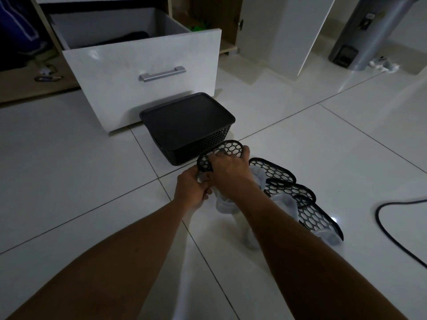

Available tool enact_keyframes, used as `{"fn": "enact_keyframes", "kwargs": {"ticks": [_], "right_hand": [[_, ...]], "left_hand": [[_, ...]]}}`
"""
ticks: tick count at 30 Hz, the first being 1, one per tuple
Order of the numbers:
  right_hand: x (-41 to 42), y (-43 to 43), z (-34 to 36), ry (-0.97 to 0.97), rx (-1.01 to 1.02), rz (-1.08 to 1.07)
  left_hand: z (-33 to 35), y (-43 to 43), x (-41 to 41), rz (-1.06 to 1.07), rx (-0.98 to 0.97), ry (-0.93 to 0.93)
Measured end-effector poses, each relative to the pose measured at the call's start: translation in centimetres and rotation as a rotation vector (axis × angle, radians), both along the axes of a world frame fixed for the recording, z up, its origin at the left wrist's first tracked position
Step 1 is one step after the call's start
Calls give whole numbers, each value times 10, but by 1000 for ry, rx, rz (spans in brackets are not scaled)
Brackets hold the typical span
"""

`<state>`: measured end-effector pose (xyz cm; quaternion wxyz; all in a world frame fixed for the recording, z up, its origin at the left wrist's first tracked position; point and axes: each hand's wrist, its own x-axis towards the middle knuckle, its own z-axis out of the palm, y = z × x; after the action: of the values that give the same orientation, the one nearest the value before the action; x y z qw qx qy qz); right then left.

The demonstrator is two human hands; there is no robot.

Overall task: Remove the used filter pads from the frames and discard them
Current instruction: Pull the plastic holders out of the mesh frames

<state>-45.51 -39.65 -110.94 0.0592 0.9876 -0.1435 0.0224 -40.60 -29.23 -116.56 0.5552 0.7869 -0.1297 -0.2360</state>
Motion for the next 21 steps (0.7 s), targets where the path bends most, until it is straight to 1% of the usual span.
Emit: {"fn": "enact_keyframes", "kwargs": {"ticks": [2, 4, 6, 10, 13, 16, 19, 21], "right_hand": [[-4, -2, 5, 6, 27, 1], [-3, -4, 19, -53, 151, -51], [3, -14, 35, -218, 317, -114], [6, -58, 59, -600, 795, -288], [0, -98, 48, -744, 1013, -504], [-8, -122, 20, -772, 1189, -672], [-15, -139, -1, -690, 1317, -788], [-13, -148, -14, -634, 1351, -817]], "left_hand": [[-2, -1, -1, 13, -10, 12], [-2, -1, -1, 4, 2, 9], [-1, -2, -1, 11, -33, 53], [-1, -2, -2, 22, -83, 90], [-3, -1, -4, 18, -65, 29], [-8, -4, -6, 14, -49, -39], [-14, -7, -3, 21, -54, -17], [-19, -5, -2, 43, -58, -11]]}}
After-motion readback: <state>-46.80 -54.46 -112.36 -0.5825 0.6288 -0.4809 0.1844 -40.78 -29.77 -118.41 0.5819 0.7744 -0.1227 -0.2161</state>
